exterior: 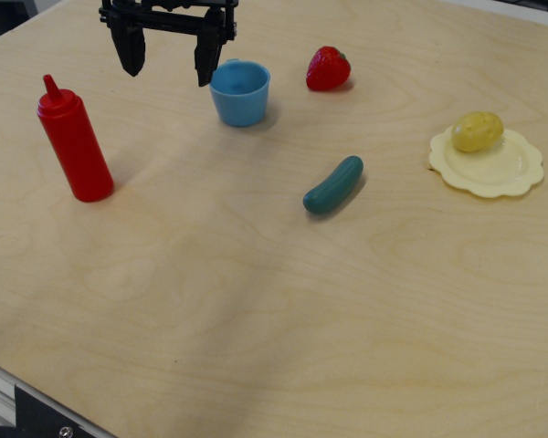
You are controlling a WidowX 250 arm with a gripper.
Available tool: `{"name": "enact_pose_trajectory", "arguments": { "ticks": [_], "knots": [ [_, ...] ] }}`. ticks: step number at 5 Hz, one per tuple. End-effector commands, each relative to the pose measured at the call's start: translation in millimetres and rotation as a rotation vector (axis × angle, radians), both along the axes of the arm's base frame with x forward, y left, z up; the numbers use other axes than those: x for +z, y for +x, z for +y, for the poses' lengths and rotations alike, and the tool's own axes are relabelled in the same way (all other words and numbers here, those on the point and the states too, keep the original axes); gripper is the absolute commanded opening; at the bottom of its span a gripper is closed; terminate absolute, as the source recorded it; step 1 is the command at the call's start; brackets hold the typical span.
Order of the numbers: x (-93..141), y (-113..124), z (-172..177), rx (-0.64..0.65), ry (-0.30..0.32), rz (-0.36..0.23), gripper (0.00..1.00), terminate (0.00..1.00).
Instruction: Put cucumber in cup
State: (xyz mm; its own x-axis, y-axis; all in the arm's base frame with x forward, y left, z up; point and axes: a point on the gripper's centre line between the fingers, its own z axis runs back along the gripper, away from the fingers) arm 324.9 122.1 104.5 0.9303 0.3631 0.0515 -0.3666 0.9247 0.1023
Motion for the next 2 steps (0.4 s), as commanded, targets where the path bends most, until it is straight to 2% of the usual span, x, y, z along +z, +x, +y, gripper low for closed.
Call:
{"name": "enact_pose_trajectory", "arguments": {
  "ticks": [1, 2],
  "knots": [
    [0.0, 0.0, 0.0, 0.000, 0.000, 0.000, 1.00, 0.00],
    [1.3, 14.6, -25.5, -0.162, -0.038, -0.010, 1.00, 0.00]
  ]
}}
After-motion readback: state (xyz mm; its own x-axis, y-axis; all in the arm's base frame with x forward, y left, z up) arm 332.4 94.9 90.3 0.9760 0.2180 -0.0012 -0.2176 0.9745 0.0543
